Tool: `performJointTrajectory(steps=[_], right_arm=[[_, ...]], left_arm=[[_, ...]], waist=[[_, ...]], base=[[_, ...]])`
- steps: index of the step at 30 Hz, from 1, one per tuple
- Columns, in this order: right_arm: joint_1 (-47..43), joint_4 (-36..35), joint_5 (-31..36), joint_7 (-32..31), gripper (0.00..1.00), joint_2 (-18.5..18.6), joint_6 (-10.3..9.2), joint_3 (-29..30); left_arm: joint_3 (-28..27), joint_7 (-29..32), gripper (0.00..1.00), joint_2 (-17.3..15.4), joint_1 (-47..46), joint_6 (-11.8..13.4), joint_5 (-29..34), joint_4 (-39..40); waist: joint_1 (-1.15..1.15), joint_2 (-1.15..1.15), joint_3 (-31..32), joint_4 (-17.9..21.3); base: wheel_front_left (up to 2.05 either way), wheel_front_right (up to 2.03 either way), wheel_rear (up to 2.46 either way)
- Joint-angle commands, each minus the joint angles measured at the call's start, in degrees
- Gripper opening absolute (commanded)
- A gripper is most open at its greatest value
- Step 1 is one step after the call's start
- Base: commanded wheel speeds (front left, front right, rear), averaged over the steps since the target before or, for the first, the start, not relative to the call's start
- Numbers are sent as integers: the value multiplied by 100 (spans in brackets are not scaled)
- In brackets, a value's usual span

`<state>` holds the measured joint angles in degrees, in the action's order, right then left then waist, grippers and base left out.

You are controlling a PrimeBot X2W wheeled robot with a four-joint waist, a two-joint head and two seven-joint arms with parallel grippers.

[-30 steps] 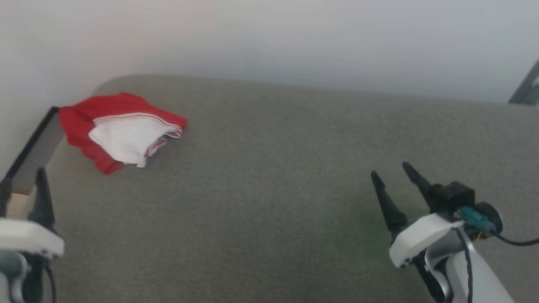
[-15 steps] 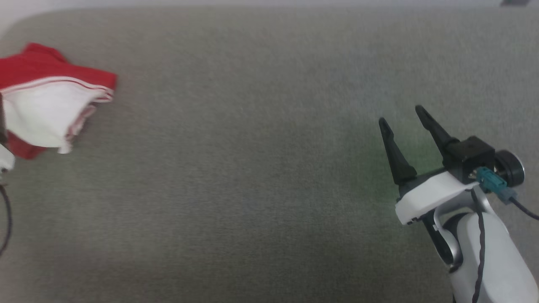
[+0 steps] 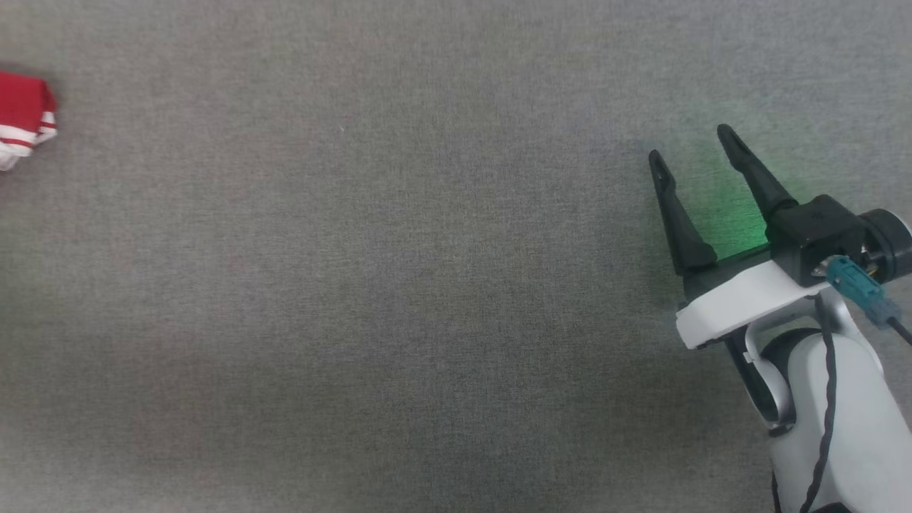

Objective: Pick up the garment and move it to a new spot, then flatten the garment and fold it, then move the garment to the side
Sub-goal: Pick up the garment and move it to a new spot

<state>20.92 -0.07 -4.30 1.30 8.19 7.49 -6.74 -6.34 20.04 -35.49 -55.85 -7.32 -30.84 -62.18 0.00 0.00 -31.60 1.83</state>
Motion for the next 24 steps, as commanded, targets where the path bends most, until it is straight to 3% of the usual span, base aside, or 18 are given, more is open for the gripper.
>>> performJointTrajectory(steps=[1, 7, 8, 9, 24], right_arm=[[57, -67, 35, -29, 100, 1, 1, 37], [77, -178, 75, -120, 100, 27, 1, 90], [79, -179, 85, -118, 100, 35, 1, 99], [83, -178, 92, -121, 100, 44, 1, 92], [-109, 202, -124, -3, 100, 143, 1, 55]], left_arm=[[159, 172, 100, 299, 133, -9, 67, -247], [390, 434, 100, 499, 100, -14, -81, -641], [394, 358, 15, 510, 83, -14, -119, -654], [465, 219, 0, 467, 70, -14, -149, -637], [1378, -687, 0, -265, -294, -13, -331, 407]], waist=[[0, 0, -139, 36], [0, 0, -207, -16], [0, 0, -195, -32], [0, 0, -145, -60], [0, 0, 1063, -434]], base=[[0, 0, 0], [0, 0, 0], [0, 0, 0], [0, 0, 0], [0, 0, 0]])
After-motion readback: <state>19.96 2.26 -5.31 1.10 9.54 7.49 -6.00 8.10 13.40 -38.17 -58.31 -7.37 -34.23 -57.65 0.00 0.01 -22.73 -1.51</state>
